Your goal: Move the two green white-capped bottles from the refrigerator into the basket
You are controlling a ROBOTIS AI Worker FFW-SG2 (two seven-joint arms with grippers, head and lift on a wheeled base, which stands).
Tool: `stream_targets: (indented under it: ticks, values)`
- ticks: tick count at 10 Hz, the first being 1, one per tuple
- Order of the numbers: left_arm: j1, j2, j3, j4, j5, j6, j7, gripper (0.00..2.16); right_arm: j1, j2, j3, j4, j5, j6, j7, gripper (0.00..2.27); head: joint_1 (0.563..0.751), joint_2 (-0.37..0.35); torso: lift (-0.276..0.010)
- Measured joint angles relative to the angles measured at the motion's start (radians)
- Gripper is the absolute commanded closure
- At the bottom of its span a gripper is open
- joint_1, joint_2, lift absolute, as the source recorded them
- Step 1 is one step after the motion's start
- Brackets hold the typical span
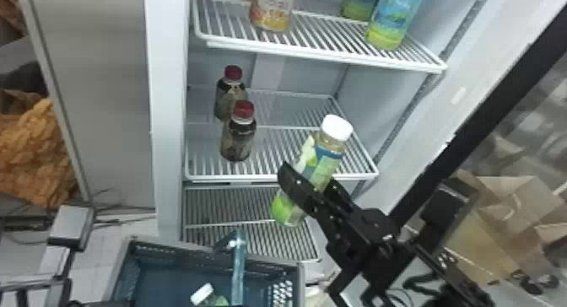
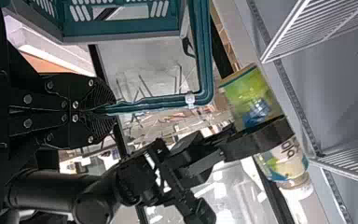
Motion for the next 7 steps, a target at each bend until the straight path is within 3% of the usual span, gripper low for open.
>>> stream_targets:
  ticks: [4, 7]
  values:
    - [0.003, 0.001, 0.003, 0.0, -0.003, 0.004, 0.0, 1.16, 0.115, 0.021, -0.042, -0.102, -0.018, 0.182, 0.052, 0.87, 0.695, -0.35, -0.263]
    - [0.003, 0.001, 0.003, 0.0, -0.009, 0.015, 0.002, 1.16, 0.19, 0.062, -0.099, -0.174, -0.017, 0.308, 0.06, 0.87, 0.695, -0.35, -0.263]
